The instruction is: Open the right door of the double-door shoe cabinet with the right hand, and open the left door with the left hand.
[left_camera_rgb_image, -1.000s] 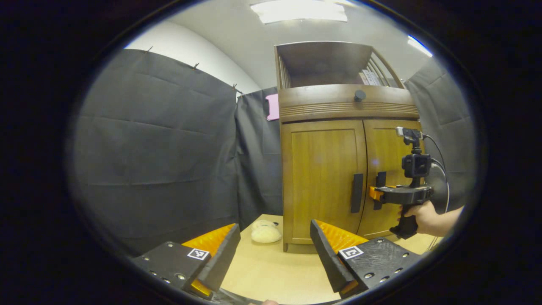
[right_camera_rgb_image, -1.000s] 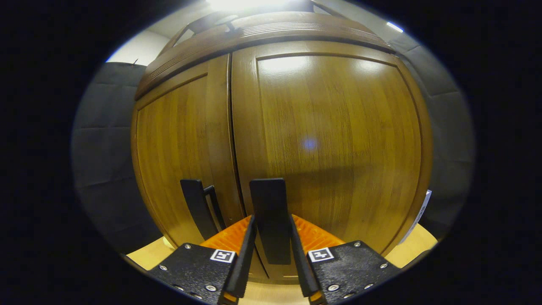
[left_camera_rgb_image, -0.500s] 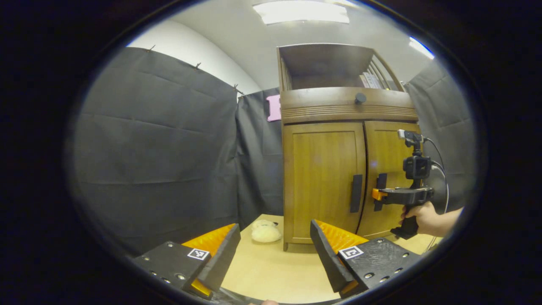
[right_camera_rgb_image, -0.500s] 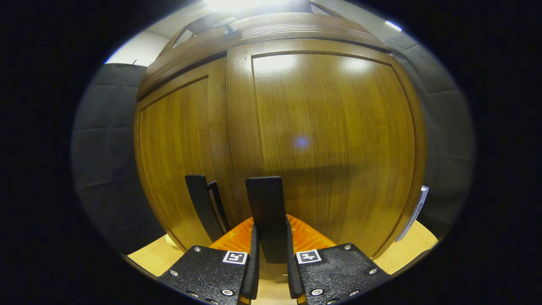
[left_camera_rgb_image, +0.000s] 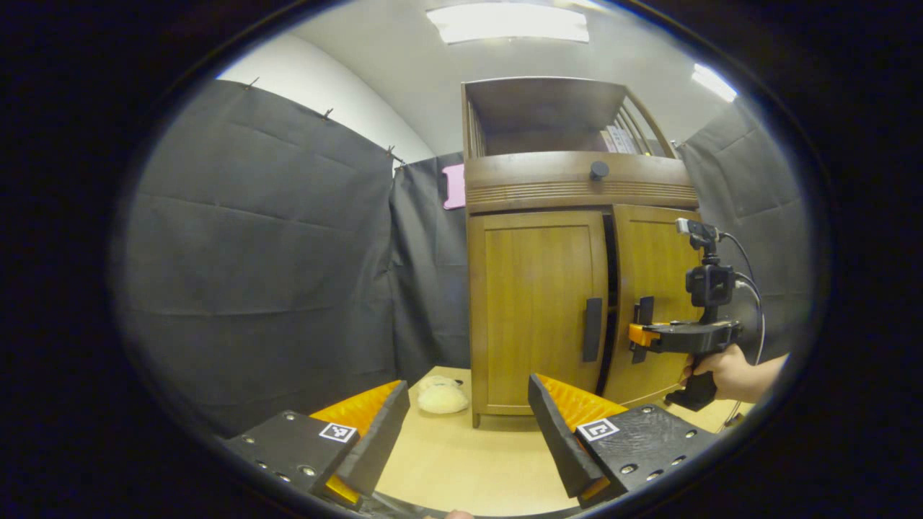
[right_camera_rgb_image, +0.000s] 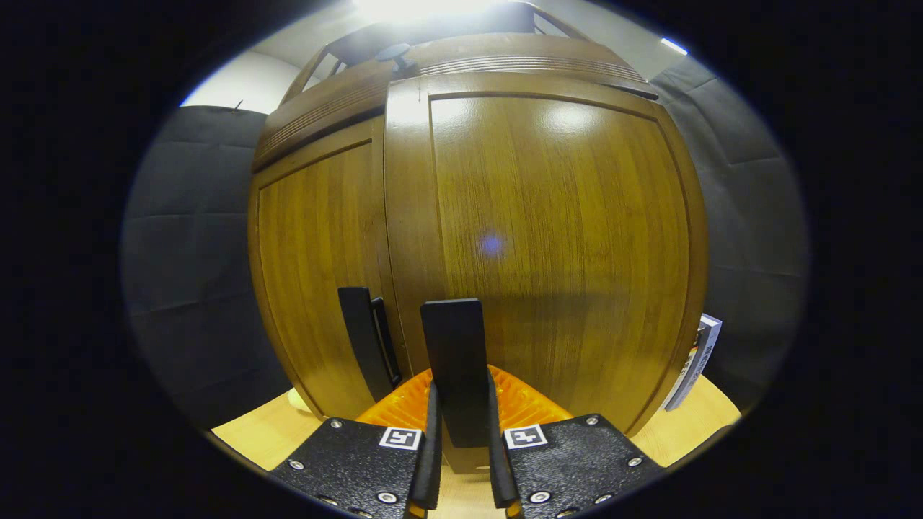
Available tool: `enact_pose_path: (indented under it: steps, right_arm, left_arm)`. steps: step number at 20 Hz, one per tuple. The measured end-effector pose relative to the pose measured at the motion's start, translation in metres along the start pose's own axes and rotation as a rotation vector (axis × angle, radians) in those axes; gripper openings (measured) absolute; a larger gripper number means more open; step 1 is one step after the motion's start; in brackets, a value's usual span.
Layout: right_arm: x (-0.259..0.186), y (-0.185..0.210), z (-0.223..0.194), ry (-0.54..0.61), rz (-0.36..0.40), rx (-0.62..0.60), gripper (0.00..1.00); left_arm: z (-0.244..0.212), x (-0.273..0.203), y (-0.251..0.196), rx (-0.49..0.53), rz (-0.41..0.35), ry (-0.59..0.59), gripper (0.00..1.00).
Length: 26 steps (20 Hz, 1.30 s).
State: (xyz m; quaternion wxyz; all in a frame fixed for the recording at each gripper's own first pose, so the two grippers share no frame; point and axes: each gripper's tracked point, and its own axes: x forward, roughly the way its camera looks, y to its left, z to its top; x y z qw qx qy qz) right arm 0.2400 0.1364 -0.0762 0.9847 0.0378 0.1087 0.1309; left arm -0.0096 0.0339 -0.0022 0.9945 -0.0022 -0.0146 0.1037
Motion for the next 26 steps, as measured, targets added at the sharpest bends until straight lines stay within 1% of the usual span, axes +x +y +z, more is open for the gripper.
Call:
enact_pose_path:
  steps: [7,8,12,15,16,18,20,22,23,24,25,26]
  right_arm:
    - [0.001,0.000,0.002,0.004,0.025,0.000,0.27]
    - [0.002,0.000,0.001,0.006,0.029,-0.004,0.28]
    - [0.001,0.001,0.004,0.006,0.046,0.004,0.28]
    - [0.002,-0.001,0.004,0.009,0.035,0.010,0.27]
    - [0.003,-0.001,0.003,0.014,0.030,0.013,0.28]
    - [0.002,-0.002,0.005,0.020,0.029,0.024,0.27]
    - [0.001,-0.002,0.008,0.023,0.027,0.040,0.28]
    - [0.000,-0.003,0.009,0.024,0.021,0.045,0.27]
    - [0.000,-0.005,0.009,0.025,0.014,0.047,0.28]
    - [-0.002,-0.006,0.012,0.026,0.008,0.045,0.29]
    - [-0.002,-0.007,0.009,0.027,0.002,0.043,0.28]
    - [-0.005,-0.008,0.008,0.026,-0.005,0.041,0.28]
  left_arm:
    - [0.002,0.000,-0.010,0.002,-0.050,-0.009,1.00]
    - [0.002,0.000,-0.010,0.005,-0.058,-0.011,1.00]
    - [0.003,0.002,-0.015,0.009,-0.085,-0.019,1.00]
    - [0.001,-0.002,-0.018,0.013,-0.105,-0.006,1.00]
    - [0.001,-0.002,-0.019,0.012,-0.111,-0.005,1.00]
    - [0.001,-0.002,-0.023,0.008,-0.124,-0.005,1.00]
    - [0.002,-0.003,-0.025,0.007,-0.137,-0.002,1.00]
    - [0.004,-0.002,-0.028,0.010,-0.153,-0.014,1.00]
    - [0.004,-0.001,-0.029,0.013,-0.161,-0.020,1.00]
    - [0.005,0.000,-0.030,0.016,-0.169,-0.024,0.94]
    - [0.005,0.001,-0.031,0.016,-0.176,-0.027,0.94]
    - [0.006,0.001,-0.033,0.014,-0.186,-0.028,1.00]
